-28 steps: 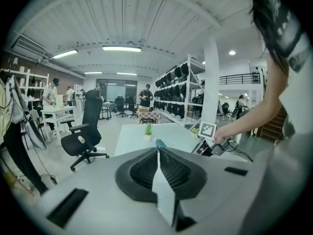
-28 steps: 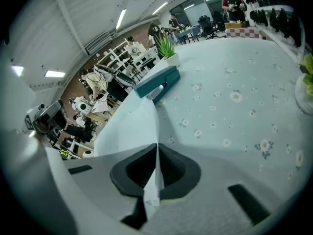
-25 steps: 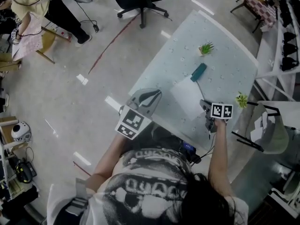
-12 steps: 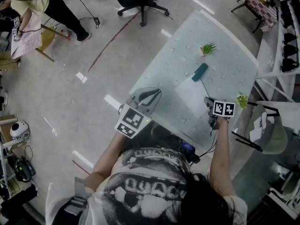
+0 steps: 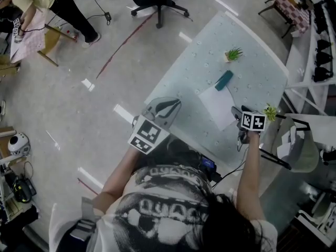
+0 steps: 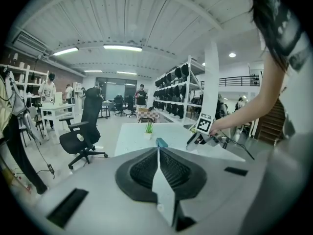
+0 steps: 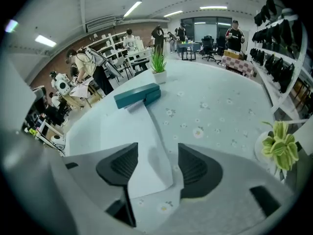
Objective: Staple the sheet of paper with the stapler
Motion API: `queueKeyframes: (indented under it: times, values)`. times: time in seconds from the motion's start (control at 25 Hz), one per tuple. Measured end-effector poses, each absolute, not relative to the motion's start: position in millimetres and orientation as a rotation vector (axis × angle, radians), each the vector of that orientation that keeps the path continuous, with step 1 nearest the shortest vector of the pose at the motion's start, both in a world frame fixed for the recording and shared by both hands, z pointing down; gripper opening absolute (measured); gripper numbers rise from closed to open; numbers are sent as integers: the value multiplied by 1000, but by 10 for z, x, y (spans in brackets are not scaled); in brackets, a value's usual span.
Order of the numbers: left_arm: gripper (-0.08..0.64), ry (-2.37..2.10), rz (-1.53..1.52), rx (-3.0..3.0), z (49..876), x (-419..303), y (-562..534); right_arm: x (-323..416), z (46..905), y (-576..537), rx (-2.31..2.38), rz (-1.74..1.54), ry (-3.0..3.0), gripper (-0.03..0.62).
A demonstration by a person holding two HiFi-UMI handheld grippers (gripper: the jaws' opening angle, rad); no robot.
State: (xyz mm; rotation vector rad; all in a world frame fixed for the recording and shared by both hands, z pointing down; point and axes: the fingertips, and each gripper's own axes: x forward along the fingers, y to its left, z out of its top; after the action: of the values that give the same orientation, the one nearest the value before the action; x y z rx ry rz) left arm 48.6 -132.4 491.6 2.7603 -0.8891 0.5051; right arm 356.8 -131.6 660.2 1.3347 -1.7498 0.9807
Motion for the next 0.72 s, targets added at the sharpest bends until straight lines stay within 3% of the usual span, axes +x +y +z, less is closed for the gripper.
queueKeyframes:
  times: [0.16,0.48,0.72]
  values:
    - [12,-873,500,2764,4912,481,-1310,3539,6389,-1442,1341,893,-1779,257]
    - [12,-848,484,2780,4919,498,-1295,2909,5949,-2032,1328,728,-2006,14]
    - [12,-849,468,2784,4888,437,-1301,2482,6125,-2306,1163,703,-1993,-2]
